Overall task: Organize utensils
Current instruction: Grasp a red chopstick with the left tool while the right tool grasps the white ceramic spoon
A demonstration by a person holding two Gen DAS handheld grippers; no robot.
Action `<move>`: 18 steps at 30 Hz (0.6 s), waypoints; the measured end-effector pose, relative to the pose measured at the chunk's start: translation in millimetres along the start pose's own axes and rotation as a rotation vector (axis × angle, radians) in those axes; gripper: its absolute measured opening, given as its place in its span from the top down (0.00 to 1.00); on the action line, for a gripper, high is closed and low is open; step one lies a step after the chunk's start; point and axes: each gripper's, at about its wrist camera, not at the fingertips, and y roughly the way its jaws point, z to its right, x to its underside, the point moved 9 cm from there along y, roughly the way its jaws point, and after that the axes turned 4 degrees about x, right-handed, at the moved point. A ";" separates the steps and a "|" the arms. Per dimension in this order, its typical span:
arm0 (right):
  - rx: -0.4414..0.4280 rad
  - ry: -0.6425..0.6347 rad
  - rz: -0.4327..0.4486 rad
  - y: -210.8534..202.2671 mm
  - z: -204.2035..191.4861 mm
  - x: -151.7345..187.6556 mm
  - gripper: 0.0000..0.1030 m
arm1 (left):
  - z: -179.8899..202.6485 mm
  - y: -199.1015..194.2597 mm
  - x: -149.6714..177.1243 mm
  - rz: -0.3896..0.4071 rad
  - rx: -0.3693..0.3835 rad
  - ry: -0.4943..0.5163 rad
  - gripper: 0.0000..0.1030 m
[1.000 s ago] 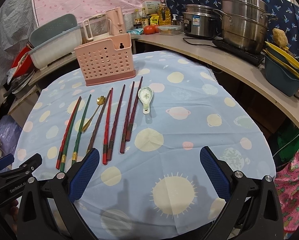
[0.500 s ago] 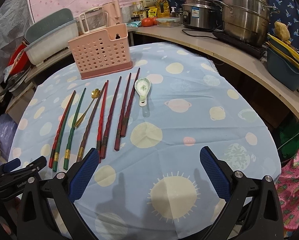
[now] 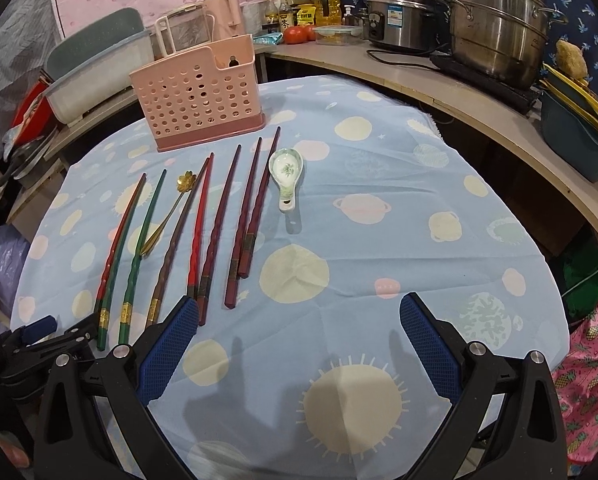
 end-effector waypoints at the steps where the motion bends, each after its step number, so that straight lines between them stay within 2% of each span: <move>1: -0.002 -0.002 0.000 1.5 -0.2 -1.6 0.06 | 0.7 0.1 -1.8 0.002 0.006 0.001 0.28; 2: -0.006 -0.002 0.000 2.7 -0.5 -3.8 0.06 | 1.9 -0.1 -4.1 0.006 0.012 0.004 0.31; 4: -0.018 0.004 0.004 6.0 -0.8 -11.0 0.07 | 4.7 0.1 -8.6 0.008 0.026 0.009 0.45; 5: -0.025 0.008 0.007 8.1 -0.8 -15.5 0.10 | 5.9 0.1 -10.4 0.008 0.033 0.010 0.49; 7: -0.042 0.021 0.009 14.2 -0.6 -26.9 0.17 | 7.9 0.2 -13.5 0.008 0.046 0.015 0.68; 9: -0.062 0.044 0.004 22.8 0.4 -39.5 0.32 | 9.1 0.6 -16.4 0.003 0.060 0.013 0.80; 10: -0.073 0.054 -0.002 27.6 0.2 -44.9 0.35 | 9.5 0.9 -17.2 -0.001 0.070 0.010 0.86; 13: -0.101 0.075 -0.018 43.9 -0.4 -56.6 0.51 | 8.5 3.1 -19.3 -0.011 0.078 0.002 0.91; 15: -0.121 0.083 -0.044 57.4 -1.7 -60.8 0.66 | 8.2 4.0 -20.6 -0.014 0.083 -0.001 0.92; 18: -0.159 0.111 -0.089 75.9 -4.0 -63.9 0.77 | 7.2 5.1 -22.9 -0.021 0.091 -0.010 0.92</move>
